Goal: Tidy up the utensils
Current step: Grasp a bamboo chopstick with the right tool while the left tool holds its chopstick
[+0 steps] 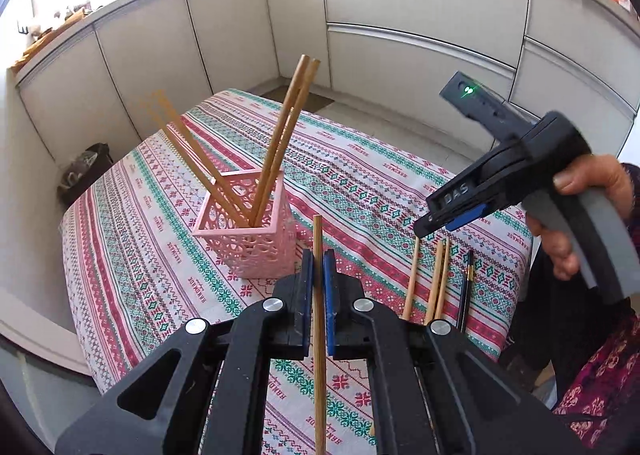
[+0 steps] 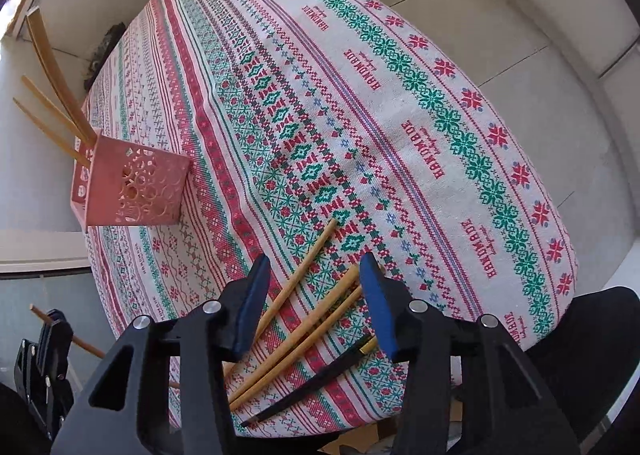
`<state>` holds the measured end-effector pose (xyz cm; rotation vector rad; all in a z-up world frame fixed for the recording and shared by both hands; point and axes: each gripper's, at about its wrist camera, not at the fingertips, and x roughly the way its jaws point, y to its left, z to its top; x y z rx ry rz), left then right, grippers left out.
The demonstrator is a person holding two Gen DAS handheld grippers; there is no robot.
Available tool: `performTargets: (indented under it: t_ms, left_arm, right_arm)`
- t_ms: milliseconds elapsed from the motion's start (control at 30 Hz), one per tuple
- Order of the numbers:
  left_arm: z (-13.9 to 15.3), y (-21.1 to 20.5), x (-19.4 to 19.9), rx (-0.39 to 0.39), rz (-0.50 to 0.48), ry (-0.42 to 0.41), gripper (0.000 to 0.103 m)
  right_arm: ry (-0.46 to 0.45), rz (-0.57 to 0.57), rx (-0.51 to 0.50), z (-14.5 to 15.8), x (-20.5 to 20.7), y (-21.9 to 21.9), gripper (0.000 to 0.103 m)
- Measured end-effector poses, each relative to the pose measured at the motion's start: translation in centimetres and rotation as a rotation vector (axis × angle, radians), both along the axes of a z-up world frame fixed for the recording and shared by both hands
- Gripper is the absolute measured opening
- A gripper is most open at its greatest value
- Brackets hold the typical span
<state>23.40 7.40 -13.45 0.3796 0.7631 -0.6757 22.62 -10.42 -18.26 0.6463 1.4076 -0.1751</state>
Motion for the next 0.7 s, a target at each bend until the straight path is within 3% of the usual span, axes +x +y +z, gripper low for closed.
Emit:
performTargets:
  t_ms: [233, 333, 367, 400, 433, 700]
  left_arm:
    - [-0.6, 2.0, 0.1, -0.040, 0.035, -0.001, 0.004]
    - [-0.6, 2.6, 0.3, -0.054, 0.057, -0.002, 0.004]
    - [-0.5, 2.9, 0.4, -0.059, 0.066, -0.003, 0.004]
    - [-0.5, 3.1, 0.4, -0.065, 0.076, -0.003, 0.004]
    - [-0.4, 3.3, 0.5, -0.070, 0.084, -0.003, 0.004]
    - [-0.1, 4.6, 0.7, -0.102, 0.159, -0.009, 0.005]
  right_arm:
    - [0.079, 0.022, -0.038, -2.9, 2.4, 3.4, 0.048]
    - [0.044, -0.017, -0.089, -2.7, 2.8, 4.9, 0.039]
    - [0.042, -0.022, -0.072, -2.8, 3.0, 5.4, 0.019]
    - [0.041, -0.035, -0.091, -2.9, 3.1, 5.7, 0.016]
    - [0.024, -0.050, -0.083, -2.9, 3.3, 6.1, 0.009]
    - [-0.127, -0.218, 0.146, -2.9, 3.2, 4.8, 0.006]
